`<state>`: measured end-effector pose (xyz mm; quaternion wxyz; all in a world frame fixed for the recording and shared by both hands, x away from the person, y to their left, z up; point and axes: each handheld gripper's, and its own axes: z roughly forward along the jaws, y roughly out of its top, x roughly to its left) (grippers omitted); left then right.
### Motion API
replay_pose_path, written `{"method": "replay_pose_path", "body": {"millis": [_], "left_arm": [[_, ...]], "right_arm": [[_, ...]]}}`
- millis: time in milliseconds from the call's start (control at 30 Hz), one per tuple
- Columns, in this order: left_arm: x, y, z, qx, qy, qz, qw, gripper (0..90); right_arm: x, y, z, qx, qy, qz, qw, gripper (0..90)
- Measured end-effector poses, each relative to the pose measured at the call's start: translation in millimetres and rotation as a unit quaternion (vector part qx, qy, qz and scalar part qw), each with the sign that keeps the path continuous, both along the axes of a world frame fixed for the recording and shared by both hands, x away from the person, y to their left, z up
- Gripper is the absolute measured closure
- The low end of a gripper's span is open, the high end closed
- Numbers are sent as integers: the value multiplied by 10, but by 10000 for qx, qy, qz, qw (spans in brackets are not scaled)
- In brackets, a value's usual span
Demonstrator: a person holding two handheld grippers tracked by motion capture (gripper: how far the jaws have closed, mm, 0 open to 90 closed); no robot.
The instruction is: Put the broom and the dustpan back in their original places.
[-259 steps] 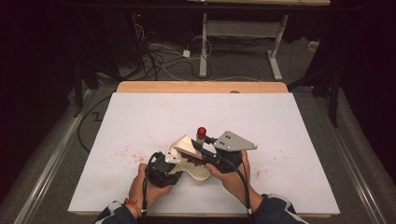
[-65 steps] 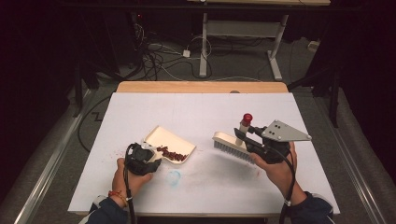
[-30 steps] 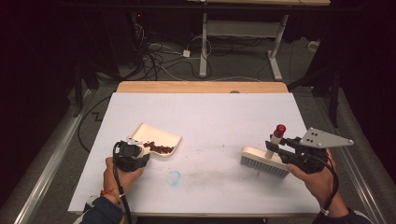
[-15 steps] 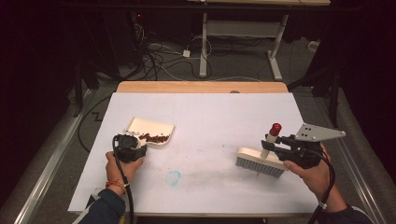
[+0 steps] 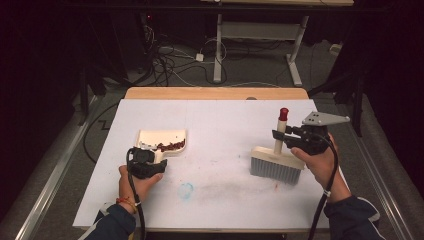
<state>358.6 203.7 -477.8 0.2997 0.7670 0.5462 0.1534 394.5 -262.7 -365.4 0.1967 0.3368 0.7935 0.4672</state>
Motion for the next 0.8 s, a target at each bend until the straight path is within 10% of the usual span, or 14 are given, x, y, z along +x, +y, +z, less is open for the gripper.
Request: {"method": "replay_pose_path", "body": {"millis": [133,300,567,800], "left_arm": [[-115,16,83,133,-472,-449,9978,376],[-328,58,132,314,-1073,-917,9895,298],[-614,87,91,638,-1399,-1557,9758,225],[-756,143,76,601,-1535,-1750,9707,204]], "right_arm": [[234,0,-79,48,250,-214,9994,642],[459,-11,-173,-26,475,-478,9977,624],[731,20,-300,-319,566,-755,9950,597],[851,84,-407,-483,620,-1119,9906,581]]}}
